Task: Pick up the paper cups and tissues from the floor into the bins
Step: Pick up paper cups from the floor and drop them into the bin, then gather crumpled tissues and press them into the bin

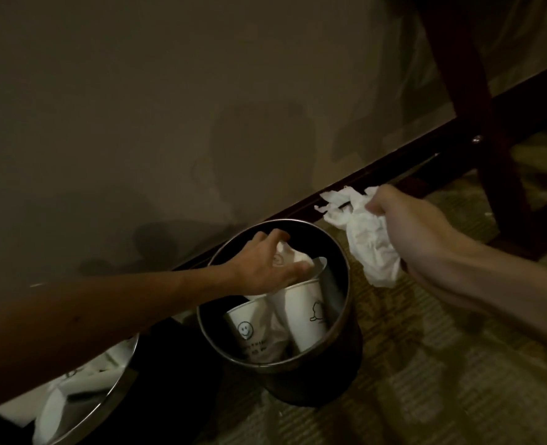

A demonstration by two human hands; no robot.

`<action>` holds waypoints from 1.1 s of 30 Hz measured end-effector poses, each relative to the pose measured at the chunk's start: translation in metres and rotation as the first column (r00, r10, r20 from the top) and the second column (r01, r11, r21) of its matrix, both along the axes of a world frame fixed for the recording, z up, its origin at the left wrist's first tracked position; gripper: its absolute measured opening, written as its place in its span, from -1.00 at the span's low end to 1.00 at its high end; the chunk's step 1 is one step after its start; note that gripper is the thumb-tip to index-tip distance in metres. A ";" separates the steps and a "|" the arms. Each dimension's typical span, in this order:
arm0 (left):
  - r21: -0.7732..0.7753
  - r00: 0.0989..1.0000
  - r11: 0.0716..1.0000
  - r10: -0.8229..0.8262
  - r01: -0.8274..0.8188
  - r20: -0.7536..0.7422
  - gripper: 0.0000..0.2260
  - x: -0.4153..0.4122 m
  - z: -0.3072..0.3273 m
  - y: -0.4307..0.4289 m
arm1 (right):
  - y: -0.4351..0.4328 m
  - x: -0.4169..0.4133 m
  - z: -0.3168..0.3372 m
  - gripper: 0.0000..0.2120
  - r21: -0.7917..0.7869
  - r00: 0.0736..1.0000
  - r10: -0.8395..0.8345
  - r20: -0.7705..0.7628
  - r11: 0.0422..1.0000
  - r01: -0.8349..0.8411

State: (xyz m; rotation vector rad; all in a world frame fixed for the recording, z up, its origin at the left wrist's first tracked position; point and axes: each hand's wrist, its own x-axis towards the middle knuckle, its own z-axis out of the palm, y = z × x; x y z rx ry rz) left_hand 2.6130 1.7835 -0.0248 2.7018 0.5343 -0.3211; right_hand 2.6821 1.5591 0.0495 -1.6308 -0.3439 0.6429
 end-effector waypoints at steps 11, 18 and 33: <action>-0.680 0.929 0.730 0.203 0.066 0.309 -0.73 -0.048 0.078 -0.004 | 0.083 -0.024 -0.027 -0.75 0.205 0.976 0.177 -0.130 0.967 -0.148; -0.609 0.941 0.792 0.240 -0.049 0.237 -0.76 -0.083 0.060 0.024 | 0.108 -0.054 -0.066 -0.86 0.054 0.931 0.365 0.033 0.929 -0.366; -0.212 0.949 0.950 -0.267 0.230 -0.166 -0.92 -0.066 0.077 0.046 | 0.083 -0.048 -0.059 -0.81 -0.367 0.460 0.598 0.656 0.786 -0.498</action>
